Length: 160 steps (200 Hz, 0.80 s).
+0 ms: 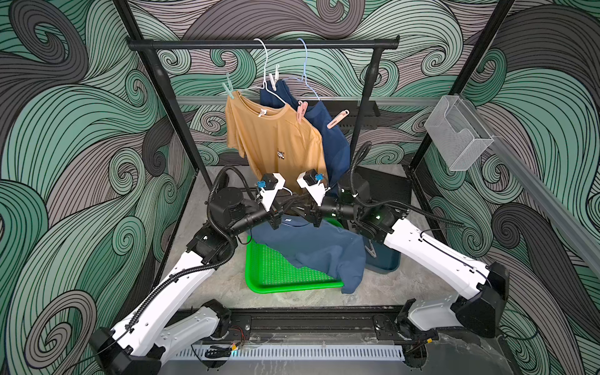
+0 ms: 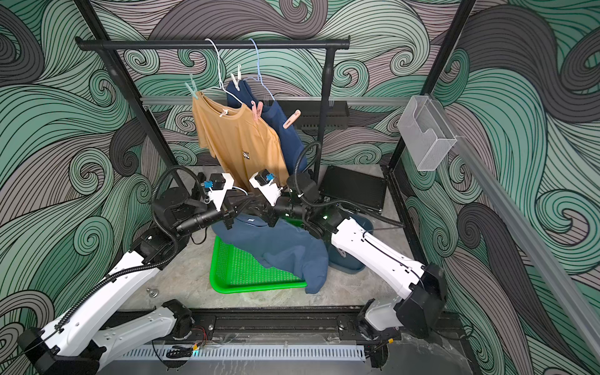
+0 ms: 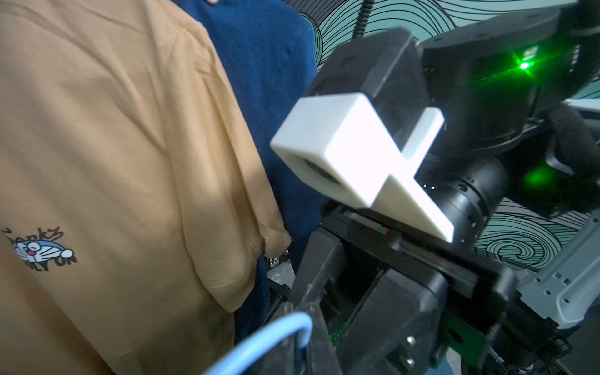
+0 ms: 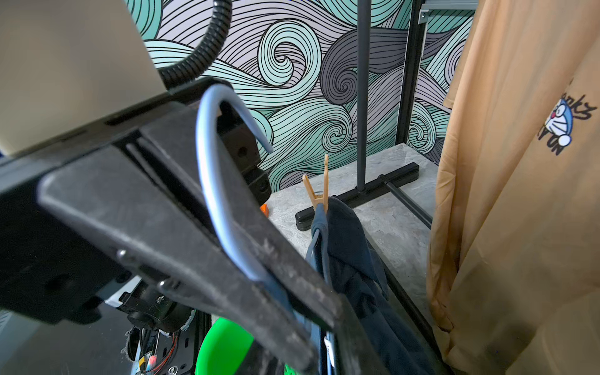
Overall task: Remove the clothespins securing t-shirts to the hanger
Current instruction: Adjust the hanger.
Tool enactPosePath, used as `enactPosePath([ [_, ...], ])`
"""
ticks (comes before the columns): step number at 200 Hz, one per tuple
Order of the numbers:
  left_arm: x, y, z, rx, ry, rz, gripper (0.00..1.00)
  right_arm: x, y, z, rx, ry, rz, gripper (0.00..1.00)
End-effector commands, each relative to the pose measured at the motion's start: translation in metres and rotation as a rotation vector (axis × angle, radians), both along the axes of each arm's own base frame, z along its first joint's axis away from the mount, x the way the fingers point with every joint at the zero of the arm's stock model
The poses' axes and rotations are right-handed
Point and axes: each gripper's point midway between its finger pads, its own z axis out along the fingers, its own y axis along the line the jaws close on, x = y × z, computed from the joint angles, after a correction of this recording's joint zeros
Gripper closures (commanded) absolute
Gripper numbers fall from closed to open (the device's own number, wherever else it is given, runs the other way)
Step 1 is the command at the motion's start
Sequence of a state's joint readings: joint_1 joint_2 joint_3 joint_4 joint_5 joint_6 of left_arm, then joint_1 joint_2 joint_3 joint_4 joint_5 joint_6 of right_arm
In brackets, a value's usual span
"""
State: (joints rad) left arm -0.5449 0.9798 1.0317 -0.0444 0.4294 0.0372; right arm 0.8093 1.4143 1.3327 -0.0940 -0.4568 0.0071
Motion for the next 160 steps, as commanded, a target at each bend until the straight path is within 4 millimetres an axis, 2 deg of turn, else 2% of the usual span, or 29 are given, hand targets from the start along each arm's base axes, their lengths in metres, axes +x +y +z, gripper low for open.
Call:
enactPosePath([
  [1,-0.008,0.000,0.026,-0.036,-0.056,-0.022,1.00,0.000,0.004,0.012,0.048,-0.029,0.019,0.78],
  [33,-0.004,0.005,0.021,-0.031,-0.048,0.018,1.00,-0.002,0.003,0.012,0.049,-0.025,0.023,0.87],
  [47,-0.001,0.008,0.018,-0.031,-0.051,0.046,0.81,-0.002,0.002,0.012,0.050,-0.025,0.021,0.91],
  [80,0.000,0.014,0.016,-0.025,-0.058,0.080,0.58,-0.002,0.000,0.013,0.057,-0.026,0.020,1.00],
  [95,0.001,0.016,0.012,-0.016,-0.053,0.094,0.47,0.000,-0.001,0.014,0.064,-0.024,0.013,1.00],
  [132,-0.003,0.027,0.005,0.011,-0.057,0.135,0.40,0.006,-0.008,0.017,0.069,-0.031,-0.007,1.00],
  [160,-0.006,0.048,-0.001,0.034,-0.051,0.223,0.39,0.008,-0.013,0.020,0.074,-0.035,0.001,1.00],
])
